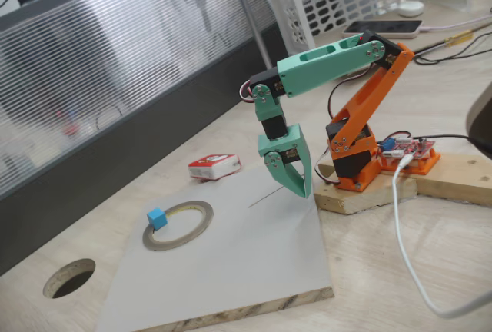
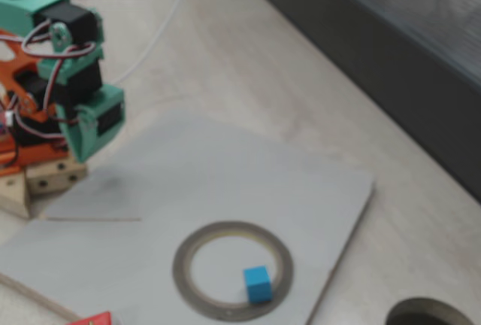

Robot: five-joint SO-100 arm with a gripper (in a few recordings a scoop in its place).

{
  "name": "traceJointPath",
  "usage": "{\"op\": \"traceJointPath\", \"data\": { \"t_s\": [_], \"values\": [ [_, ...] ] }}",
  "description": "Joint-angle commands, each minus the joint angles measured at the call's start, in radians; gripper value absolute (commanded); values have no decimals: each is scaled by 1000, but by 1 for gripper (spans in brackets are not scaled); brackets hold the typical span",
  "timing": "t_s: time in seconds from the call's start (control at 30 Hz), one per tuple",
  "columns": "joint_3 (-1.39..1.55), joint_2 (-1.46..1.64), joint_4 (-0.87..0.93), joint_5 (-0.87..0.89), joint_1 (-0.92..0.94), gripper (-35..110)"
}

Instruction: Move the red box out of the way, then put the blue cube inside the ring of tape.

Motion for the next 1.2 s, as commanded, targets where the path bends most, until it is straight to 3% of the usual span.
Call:
{"op": "traceJointPath", "data": {
  "t_s": [0.0, 0.23, 0.6, 1.17],
  "values": [
    [-25, 69, 20, 11, 2, 0],
    [-29, 75, 20, 9, 196, 0],
    [-25, 77, 20, 9, 354, 0],
    [-23, 80, 20, 9, 364, 0]
  ]
}}
